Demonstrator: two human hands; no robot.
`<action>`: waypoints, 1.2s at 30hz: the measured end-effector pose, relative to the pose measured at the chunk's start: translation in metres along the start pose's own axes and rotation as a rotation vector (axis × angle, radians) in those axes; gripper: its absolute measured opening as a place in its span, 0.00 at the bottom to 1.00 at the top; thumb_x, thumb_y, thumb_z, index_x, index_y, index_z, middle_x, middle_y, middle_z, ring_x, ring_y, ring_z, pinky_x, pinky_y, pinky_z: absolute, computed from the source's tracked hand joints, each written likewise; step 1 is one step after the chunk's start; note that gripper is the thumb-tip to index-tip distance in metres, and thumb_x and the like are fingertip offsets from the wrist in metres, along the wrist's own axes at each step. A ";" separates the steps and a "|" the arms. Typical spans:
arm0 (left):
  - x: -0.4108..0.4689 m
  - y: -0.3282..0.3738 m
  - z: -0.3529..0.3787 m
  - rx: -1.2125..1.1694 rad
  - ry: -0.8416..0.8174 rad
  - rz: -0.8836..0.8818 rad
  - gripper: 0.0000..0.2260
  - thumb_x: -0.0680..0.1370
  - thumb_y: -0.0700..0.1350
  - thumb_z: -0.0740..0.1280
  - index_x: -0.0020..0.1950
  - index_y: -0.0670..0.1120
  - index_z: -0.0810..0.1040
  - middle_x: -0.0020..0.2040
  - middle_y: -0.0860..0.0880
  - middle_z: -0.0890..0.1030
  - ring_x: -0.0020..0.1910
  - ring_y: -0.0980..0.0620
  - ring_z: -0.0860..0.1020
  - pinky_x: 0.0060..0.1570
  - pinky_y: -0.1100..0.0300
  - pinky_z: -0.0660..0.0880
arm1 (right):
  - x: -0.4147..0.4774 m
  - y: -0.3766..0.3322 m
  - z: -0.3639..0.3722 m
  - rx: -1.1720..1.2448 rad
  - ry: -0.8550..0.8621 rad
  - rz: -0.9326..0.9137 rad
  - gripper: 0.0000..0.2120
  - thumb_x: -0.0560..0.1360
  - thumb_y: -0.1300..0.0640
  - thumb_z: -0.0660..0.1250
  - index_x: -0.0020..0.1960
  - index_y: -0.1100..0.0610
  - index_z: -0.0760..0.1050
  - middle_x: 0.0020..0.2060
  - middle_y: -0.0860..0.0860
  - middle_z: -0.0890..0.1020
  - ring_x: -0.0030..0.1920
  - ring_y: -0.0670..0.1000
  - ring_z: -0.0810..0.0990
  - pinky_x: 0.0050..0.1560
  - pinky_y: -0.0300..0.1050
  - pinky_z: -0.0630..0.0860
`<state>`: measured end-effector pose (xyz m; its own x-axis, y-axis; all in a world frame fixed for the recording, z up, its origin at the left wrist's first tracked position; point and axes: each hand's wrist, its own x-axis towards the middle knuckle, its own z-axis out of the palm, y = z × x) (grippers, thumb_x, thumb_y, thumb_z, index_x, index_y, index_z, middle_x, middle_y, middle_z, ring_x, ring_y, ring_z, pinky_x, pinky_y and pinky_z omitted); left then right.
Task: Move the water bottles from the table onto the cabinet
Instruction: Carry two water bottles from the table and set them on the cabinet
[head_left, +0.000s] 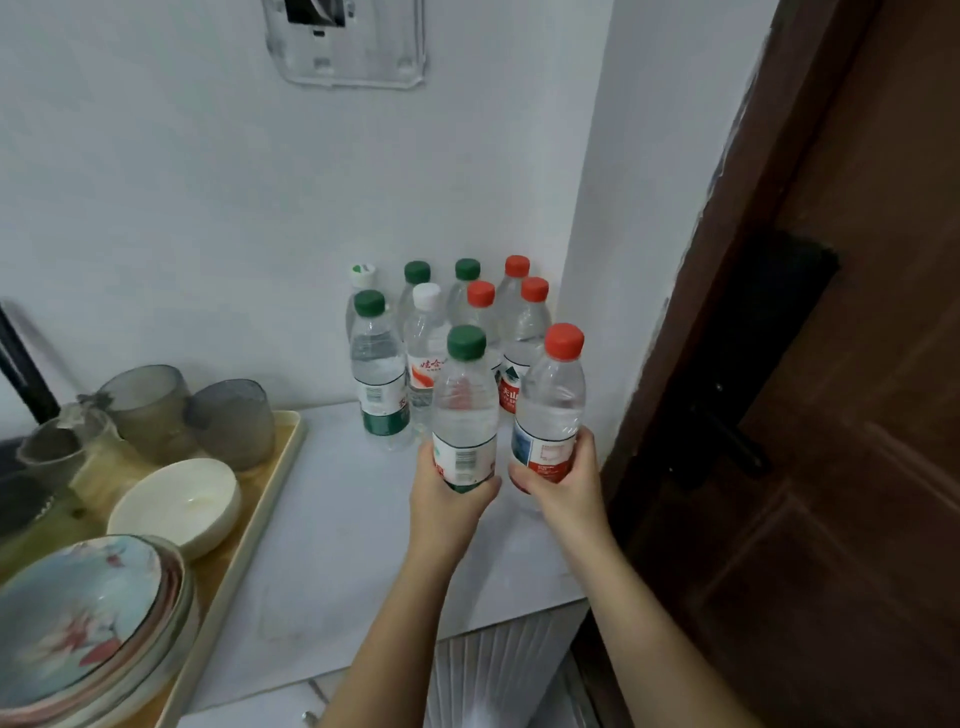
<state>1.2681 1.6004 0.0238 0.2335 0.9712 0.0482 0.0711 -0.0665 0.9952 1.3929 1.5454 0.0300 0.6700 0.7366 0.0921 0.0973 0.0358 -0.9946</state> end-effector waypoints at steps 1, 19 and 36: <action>0.002 -0.006 0.003 0.008 0.008 -0.008 0.25 0.63 0.41 0.75 0.57 0.46 0.71 0.48 0.48 0.81 0.43 0.53 0.79 0.40 0.60 0.75 | 0.004 0.007 0.000 -0.013 0.003 0.003 0.30 0.64 0.67 0.79 0.60 0.52 0.69 0.51 0.45 0.81 0.49 0.41 0.82 0.50 0.43 0.79; 0.033 -0.025 0.007 0.189 -0.073 0.050 0.28 0.68 0.37 0.77 0.62 0.52 0.69 0.56 0.59 0.77 0.55 0.66 0.76 0.49 0.74 0.72 | 0.049 0.050 -0.014 -0.045 -0.226 0.020 0.31 0.65 0.62 0.79 0.61 0.45 0.70 0.58 0.45 0.81 0.58 0.45 0.81 0.59 0.48 0.78; 0.060 -0.019 0.034 0.314 0.003 0.048 0.27 0.68 0.38 0.78 0.65 0.44 0.74 0.58 0.49 0.81 0.54 0.54 0.79 0.47 0.75 0.70 | 0.086 0.047 -0.018 -0.109 -0.321 0.082 0.24 0.70 0.64 0.76 0.58 0.47 0.72 0.56 0.45 0.81 0.56 0.41 0.81 0.59 0.41 0.76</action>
<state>1.3139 1.6518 0.0049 0.2410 0.9658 0.0951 0.3561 -0.1792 0.9171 1.4682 1.5985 -0.0084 0.4145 0.9097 -0.0250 0.1421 -0.0918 -0.9856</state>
